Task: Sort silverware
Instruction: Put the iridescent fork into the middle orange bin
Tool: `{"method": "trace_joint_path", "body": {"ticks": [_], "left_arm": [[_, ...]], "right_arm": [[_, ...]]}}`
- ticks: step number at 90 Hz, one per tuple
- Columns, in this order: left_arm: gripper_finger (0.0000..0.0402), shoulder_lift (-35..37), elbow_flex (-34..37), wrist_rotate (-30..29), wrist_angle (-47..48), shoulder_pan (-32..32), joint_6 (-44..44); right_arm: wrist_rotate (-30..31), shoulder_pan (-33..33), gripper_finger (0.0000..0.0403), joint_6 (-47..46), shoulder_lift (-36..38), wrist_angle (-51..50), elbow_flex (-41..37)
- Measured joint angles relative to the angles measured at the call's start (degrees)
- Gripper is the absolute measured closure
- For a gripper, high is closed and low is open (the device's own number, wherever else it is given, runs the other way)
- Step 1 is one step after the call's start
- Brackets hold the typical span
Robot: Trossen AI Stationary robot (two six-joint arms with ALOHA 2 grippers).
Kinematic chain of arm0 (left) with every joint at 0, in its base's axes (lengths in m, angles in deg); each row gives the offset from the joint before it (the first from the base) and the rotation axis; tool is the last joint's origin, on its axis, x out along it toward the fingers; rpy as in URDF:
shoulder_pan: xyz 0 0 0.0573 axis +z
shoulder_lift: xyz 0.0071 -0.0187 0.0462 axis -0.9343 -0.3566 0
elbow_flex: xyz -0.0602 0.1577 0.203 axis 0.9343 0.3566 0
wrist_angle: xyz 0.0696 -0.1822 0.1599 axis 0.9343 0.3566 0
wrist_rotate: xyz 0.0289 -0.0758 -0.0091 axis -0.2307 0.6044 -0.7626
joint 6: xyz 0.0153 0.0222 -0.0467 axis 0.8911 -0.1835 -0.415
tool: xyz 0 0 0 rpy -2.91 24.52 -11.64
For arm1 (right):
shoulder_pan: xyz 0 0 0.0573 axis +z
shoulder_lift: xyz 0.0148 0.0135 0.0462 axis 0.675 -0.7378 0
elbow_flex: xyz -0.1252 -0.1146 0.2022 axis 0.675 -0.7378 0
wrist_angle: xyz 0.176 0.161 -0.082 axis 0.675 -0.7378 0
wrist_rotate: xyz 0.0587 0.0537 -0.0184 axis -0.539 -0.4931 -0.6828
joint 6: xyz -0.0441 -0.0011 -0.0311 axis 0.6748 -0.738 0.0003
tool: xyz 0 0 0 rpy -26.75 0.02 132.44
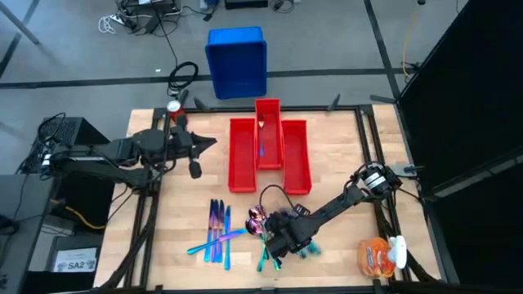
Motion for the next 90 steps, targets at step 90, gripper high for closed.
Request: {"method": "trace_joint_path", "body": {"ticks": [90], "left_arm": [[0.0401,-0.02,0.0,0.02,-0.02,0.0,-0.01]], "right_arm": [[30.48,-5.67,0.0403,19.97,27.16,19.99,-5.14]]}}
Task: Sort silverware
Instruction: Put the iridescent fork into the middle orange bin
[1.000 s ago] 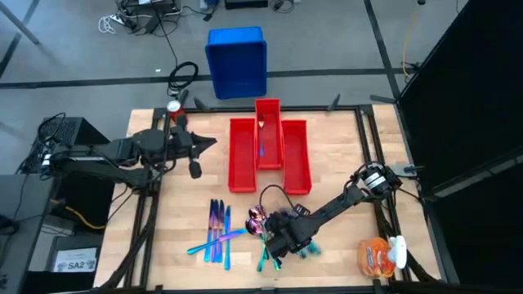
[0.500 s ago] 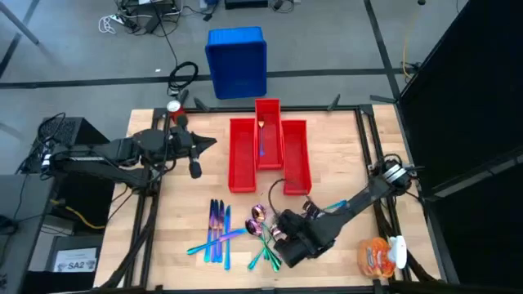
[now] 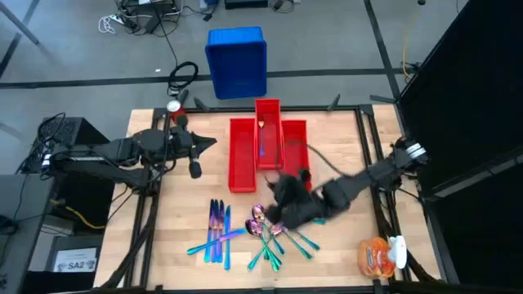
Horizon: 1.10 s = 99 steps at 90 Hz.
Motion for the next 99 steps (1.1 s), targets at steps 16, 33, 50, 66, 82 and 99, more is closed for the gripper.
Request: {"method": "trace_joint_path", "body": {"ticks": [16,33,50,66,82,99], "left_arm": [[0.0402,-0.01,0.0,0.01,0.0,0.02,0.0],[0.0401,0.02,0.0,-0.02,0.02,0.02,0.0],[0.0401,-0.01,0.0,0.01,0.02,0.0,0.0],[0.0402,0.02,0.0,0.0,0.01,0.02,0.0],[0.0401,0.0,0.0,-0.02,0.0,0.0,0.01],[0.0401,0.02,0.0,-0.02,0.04,0.01,0.01]], "right_arm": [[-13.0,-12.78,0.0403,9.36,5.7,17.8,-10.97],[-23.33,-30.39,0.0403,4.56,9.32,30.8,-18.94],[-31.07,-41.15,0.0403,-2.83,6.16,32.72,-20.41],[-33.94,-43.88,0.0401,-5.38,3.65,30.69,-20.42],[-35.94,-45.12,0.0386,-5.58,3.36,30.15,-20.43],[-35.96,-46.19,0.0348,-5.41,3.46,29.28,-20.43]]}}
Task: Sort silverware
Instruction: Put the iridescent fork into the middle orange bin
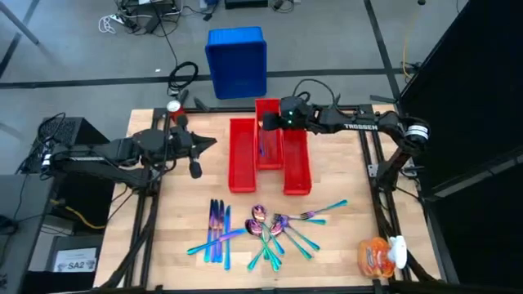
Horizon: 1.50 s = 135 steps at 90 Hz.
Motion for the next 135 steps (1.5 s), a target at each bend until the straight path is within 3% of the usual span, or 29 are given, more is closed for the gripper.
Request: {"method": "trace_joint_path", "body": {"ticks": [12,22,30,38,53,62,75,91,108,123,135], "left_arm": [[0.0402,0.0,0.0,0.0,-0.01,0.01,0.01],[0.0401,-0.02,0.0,0.02,-0.02,0.01,0.01],[0.0401,0.0,0.0,0.0,-0.07,-0.01,-0.01],[0.0401,-0.02,0.0,0.0,0.0,0.01,-0.01],[0.0401,-0.02,0.0,0.0,-0.04,0.01,-0.01],[0.0401,-0.02,0.0,0.01,-0.04,0.01,-0.01],[0.0402,0.0,0.0,0.0,-0.02,0.01,-0.01],[0.0401,0.0,0.0,0.0,-0.03,0.01,-0.01],[0.0402,-0.02,0.0,0.0,-0.04,0.0,-0.01],[0.0402,0.0,0.0,0.0,-0.05,-0.01,-0.01],[0.0401,-0.02,0.0,0.01,-0.04,-0.01,-0.01]], "right_arm": [[-2.9,-0.66,0.0317,5.49,0.93,0.5,0.0],[-12.88,-0.65,0.0297,10.25,3.55,2.59,0.04],[-19.73,1.72,0.0287,12.14,6.55,3.58,0.05],[-21.33,6.29,0.0283,13.98,10.67,2.87,0.07],[-18.7,19.36,0.0286,20.79,17.92,-6.39,0.17],[-13.21,29.14,0.0293,24.54,19.92,-15.65,0.16],[-0.62,42.38,0.0301,24.51,18.73,-27.07,0.15],[0.53,53.1,0.0314,23.87,14.41,-32.9,0.11],[4.43,57.45,0.034,17.56,9.94,-34.33,0.11],[3.21,55.51,0.0362,12.01,5.42,-42.88,0.11],[1.38,52.97,0.0357,11.18,1.72,-49.4,0.11]]}}
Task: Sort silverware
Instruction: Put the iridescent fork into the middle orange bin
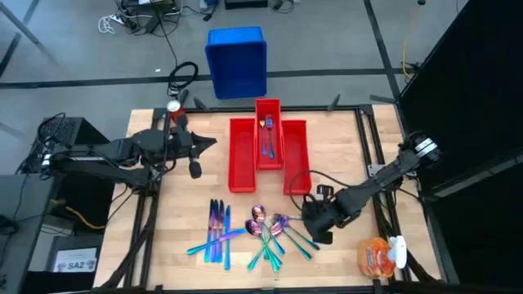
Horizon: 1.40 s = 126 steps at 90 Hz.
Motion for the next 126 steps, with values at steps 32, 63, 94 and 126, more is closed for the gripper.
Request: {"method": "trace_joint_path", "body": {"ticks": [32,63,94,126], "left_arm": [[0.0401,0.0,0.0,0.01,0.0,0.0,-0.01],[0.0401,0.02,0.0,-0.01,0.0,0.0,-0.01],[0.0401,0.01,0.01,0.0,0.0,0.0,0.0],[0.0402,0.02,0.0,0.0,0.02,0.0,-0.01]], "right_arm": [[-3.92,-3.6,0.0259,4.85,-2.79,-0.74,-2.14],[-5.94,-4.15,0.0225,4.79,-2.77,9.13,-12.86],[-7.49,-5.37,0.0261,0.69,-2.46,17.5,-18.79],[-10.39,-5.29,0.0395,-1.79,-2.57,20.3,-18.65]]}}
